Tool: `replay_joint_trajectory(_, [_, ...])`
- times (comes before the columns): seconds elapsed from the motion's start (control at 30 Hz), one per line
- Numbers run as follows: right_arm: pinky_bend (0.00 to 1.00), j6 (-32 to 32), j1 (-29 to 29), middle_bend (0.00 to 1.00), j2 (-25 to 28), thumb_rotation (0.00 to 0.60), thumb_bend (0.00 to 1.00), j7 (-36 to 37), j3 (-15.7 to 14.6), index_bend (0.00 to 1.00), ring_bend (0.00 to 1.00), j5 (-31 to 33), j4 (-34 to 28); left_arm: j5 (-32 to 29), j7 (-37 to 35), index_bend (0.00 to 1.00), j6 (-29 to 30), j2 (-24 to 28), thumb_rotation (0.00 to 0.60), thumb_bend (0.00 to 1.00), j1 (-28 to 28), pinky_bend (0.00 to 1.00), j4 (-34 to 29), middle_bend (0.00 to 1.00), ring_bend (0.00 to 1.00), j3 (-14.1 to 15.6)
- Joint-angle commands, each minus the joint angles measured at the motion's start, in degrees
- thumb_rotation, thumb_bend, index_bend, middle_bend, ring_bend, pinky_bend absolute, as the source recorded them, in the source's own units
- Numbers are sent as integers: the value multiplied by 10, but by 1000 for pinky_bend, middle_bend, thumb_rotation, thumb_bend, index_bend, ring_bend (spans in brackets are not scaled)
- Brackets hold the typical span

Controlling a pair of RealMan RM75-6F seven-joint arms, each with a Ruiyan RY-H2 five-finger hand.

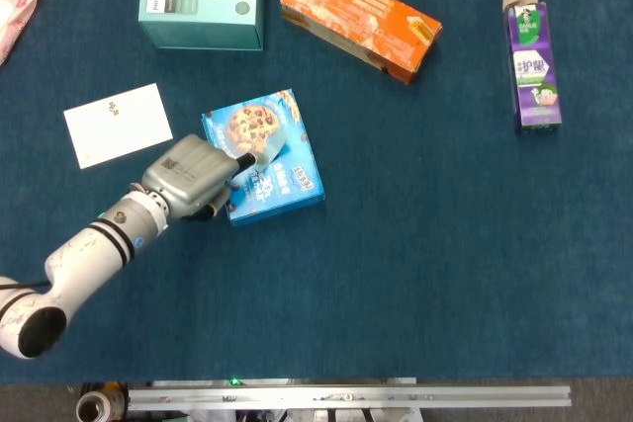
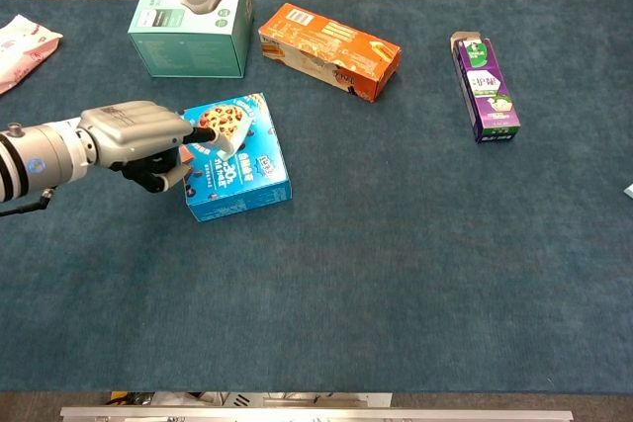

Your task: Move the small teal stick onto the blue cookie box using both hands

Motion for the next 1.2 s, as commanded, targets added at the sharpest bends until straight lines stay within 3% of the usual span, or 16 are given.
replay_joint_trajectory(0.03, [640,0,0,648,0,600,366,0,0,456,654,-1,-1,0,0,144,0,2,600,812,0,1000,0,1000,1000,1])
replay_joint_trajectory(0.5, [640,5,-4,648,2,600,366,1,0,456,654,-6,-5,-5,1,144,1,3,600,811,1,1000,0,1000,1000,5])
replay_joint_trajectory(0.8, [640,12,-7,648,6,600,367,7,3,456,654,-11,-6,19,-21,144,35,36,600,811,24,1000,-21,1000,1000,3])
replay_joint_trajectory(0.9, [640,18,-13,648,7,600,367,19,6,456,653,-10,-2,38,-39,144,73,44,600,809,49,1000,-23,976,983,3])
replay_joint_trajectory(1.1, [640,23,-25,610,4,600,354,52,6,424,581,-7,19,73,-86,125,169,57,600,693,117,860,-10,726,702,7])
replay_joint_trajectory(1.2, [635,24,-31,533,0,600,265,66,4,366,495,-5,31,77,-107,125,212,61,600,556,150,695,-3,526,509,8])
